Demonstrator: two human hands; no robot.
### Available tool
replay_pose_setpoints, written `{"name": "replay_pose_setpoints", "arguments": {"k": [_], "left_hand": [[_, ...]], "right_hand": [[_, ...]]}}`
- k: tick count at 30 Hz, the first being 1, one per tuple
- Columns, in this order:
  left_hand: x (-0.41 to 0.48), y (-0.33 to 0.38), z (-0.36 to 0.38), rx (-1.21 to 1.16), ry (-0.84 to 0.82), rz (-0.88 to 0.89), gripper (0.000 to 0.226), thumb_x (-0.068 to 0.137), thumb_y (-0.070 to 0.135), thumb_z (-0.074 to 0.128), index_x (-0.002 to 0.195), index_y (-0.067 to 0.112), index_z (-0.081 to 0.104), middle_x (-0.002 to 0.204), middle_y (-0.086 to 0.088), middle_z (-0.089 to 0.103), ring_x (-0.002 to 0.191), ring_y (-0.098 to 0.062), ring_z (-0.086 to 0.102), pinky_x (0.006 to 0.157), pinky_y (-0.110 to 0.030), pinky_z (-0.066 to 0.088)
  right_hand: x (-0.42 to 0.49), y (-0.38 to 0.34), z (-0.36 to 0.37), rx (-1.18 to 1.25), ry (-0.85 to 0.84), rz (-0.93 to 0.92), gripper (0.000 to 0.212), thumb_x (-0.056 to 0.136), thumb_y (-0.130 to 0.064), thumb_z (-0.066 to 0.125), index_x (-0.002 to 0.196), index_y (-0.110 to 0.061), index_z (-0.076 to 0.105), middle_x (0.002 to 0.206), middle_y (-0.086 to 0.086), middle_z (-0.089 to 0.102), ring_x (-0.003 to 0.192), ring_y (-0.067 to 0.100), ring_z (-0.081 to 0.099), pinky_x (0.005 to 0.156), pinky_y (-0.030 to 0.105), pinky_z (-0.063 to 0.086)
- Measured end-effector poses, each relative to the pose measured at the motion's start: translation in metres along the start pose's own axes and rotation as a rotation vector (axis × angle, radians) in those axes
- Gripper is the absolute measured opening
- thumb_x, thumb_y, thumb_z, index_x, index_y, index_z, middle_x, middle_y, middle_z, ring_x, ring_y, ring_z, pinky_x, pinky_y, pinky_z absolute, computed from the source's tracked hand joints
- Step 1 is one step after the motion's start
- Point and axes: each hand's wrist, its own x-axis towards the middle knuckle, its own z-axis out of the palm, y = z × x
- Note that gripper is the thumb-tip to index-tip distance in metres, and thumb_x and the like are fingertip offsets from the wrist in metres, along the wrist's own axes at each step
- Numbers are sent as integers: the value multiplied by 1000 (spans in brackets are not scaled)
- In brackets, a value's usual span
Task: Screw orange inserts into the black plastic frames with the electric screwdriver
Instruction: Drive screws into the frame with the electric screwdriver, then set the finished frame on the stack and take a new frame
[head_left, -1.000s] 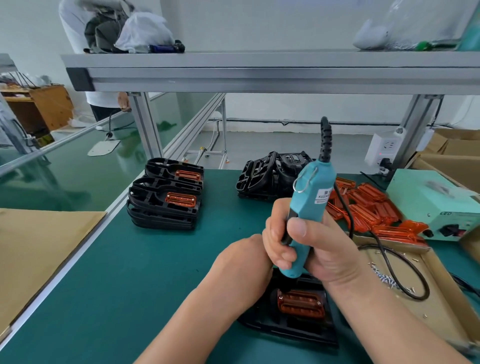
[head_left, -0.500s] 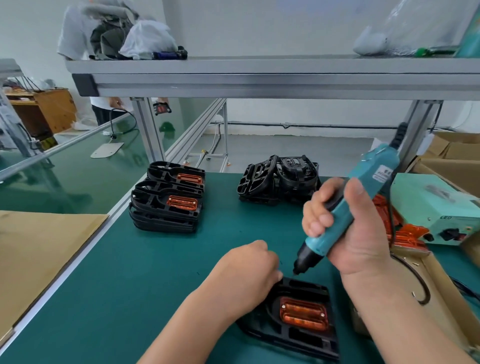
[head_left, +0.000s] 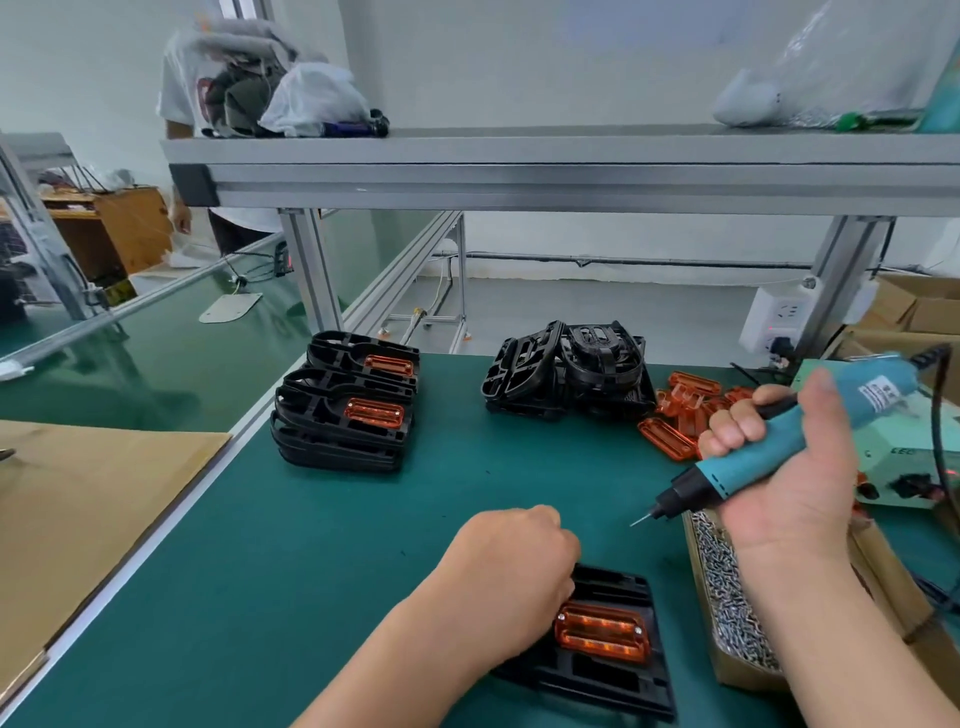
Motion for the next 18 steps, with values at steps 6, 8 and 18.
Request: {"name": "replay_pose_setpoints", "arguments": {"k": [6, 8, 18], "left_hand": [[-5, -35, -6, 79, -39, -143, 19, 94, 8, 60, 88, 21, 48, 98, -3, 55, 89, -31, 64, 65, -38, 42], [-10, -56, -11, 73, -30, -246, 15, 92, 7, 57, 97, 20, 56, 105, -3, 60, 100, -32, 65, 75, -40, 47], [-40, -124, -3, -148, 103, -667, 30, 91, 14, 52, 112, 35, 57, 110, 11, 65, 101, -20, 63, 78, -35, 53]], "right_hand": [[-2, 3, 0, -14, 13, 4, 38, 91, -56, 73, 79, -22, 60, 63, -6, 44, 59, 12, 43, 57, 24, 40], [-2, 4, -1, -17, 9, 6, 40, 87, -57, 76, 80, -22, 59, 63, -6, 44, 60, 12, 43, 57, 24, 41], [-2, 8, 1, -44, -6, 25, 41, 81, -57, 81, 79, -21, 61, 64, -5, 44, 60, 13, 43, 57, 24, 41]]}}
